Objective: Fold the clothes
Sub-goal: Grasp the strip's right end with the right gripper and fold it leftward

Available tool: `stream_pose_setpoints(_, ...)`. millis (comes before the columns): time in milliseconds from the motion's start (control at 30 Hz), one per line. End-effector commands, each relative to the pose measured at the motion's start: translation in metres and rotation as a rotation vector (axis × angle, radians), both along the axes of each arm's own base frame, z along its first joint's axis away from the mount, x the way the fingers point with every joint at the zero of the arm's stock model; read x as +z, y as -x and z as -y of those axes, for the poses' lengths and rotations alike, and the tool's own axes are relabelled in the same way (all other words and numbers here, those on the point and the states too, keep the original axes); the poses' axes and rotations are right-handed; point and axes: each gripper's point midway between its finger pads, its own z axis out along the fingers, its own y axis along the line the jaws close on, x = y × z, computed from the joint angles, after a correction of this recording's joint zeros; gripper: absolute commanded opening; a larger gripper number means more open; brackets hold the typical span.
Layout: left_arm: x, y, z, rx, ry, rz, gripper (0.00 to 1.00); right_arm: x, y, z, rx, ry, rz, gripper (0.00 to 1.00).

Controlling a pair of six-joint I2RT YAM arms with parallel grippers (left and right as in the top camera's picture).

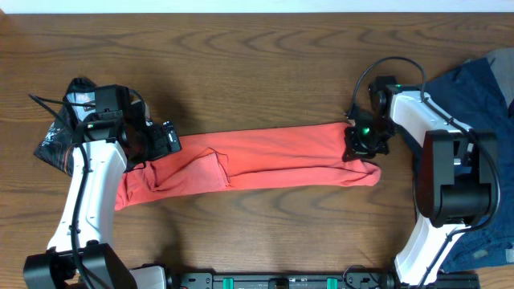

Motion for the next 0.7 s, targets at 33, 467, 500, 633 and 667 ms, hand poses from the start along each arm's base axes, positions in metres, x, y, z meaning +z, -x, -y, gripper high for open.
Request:
stream_pose_setpoints(33, 0.002, 0.001, 0.001, -0.013, -0.001, -0.003, 0.98, -0.003, -0.011, 0.076, -0.137, 0.333, -0.022, 0.01)
stream_pose_setpoints(467, 0.001, 0.004, 0.001, -0.013, 0.001, -0.017, 0.98, 0.061, -0.033, 0.078, -0.167, 0.368, -0.013, 0.01)
stream_pose_setpoints(500, 0.001, 0.005, 0.001, -0.013, 0.002, -0.020, 0.98, 0.064, -0.032, 0.068, -0.154, 0.367, -0.018, 0.01)
stream_pose_setpoints(633, 0.000, 0.007, 0.001, -0.013, 0.004, -0.031, 0.98, 0.066, -0.025, 0.021, -0.080, 0.352, -0.025, 0.03)
stream_pose_setpoints(667, 0.000, 0.008, 0.002, -0.013, 0.004, -0.033, 0.98, 0.066, -0.023, 0.007, -0.057, 0.336, -0.025, 0.04)
